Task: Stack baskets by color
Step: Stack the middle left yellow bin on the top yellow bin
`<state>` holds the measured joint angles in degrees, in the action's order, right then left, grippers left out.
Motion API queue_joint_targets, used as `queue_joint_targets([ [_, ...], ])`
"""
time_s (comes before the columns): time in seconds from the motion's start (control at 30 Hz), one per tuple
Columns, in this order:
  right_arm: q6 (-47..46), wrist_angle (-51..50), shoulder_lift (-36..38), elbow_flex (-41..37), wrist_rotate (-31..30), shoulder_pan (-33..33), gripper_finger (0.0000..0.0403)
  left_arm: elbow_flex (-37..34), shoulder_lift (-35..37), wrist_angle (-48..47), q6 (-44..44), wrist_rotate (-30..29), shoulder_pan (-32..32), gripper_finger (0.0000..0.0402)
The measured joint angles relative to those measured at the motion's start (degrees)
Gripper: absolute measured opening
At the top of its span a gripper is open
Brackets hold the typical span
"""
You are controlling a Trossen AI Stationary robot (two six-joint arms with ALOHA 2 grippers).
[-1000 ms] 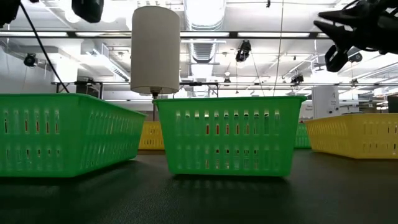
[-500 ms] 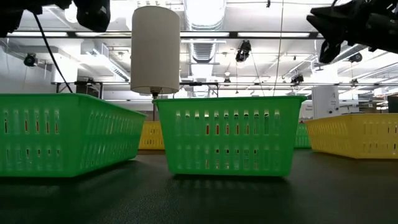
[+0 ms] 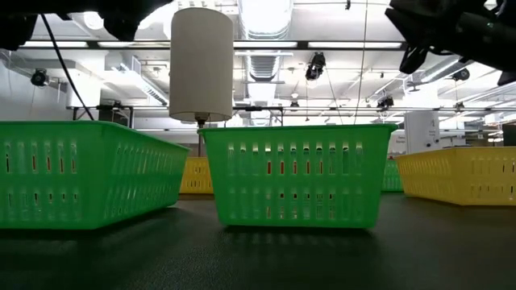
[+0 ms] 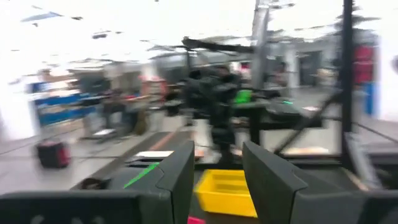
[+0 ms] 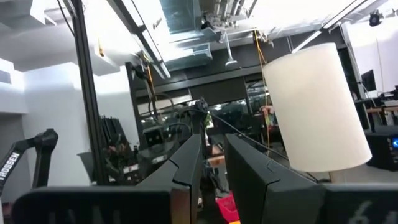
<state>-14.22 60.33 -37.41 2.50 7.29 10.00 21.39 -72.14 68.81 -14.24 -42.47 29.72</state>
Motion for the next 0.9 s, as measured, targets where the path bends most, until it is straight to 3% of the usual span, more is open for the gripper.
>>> queue_joint_targets([
  [0.13, 0.1, 1.6, -3.7, 1.1, 0.0, 0.0, 0.0063, 0.0, 2.1, -0.2, -0.6, -2.2, -1.2, 0.0120],
  [0.23, 0.5, 0.9, -7.1, 4.0, 0.5, 0.0, 0.0063, 0.0, 3.8, -0.3, -6.1, -2.5, -1.7, 0.0120],
  [0.37, 3.9, -3.1, -12.1, 9.5, 0.7, 0.0, 0.0063, -0.1, 5.7, -0.3, -13.3, -2.5, -1.6, 0.0120],
  [0.7, 11.8, -13.3, -25.2, 23.0, 6.3, -0.3, 0.0063, -0.2, 8.1, -0.3, -16.7, -2.5, -1.6, 0.0120],
  [0.9, 16.9, -18.2, -31.2, 29.9, 6.6, -2.2, 0.0063, 0.1, 9.8, -0.3, -21.4, -2.4, -1.6, 0.0120],
])
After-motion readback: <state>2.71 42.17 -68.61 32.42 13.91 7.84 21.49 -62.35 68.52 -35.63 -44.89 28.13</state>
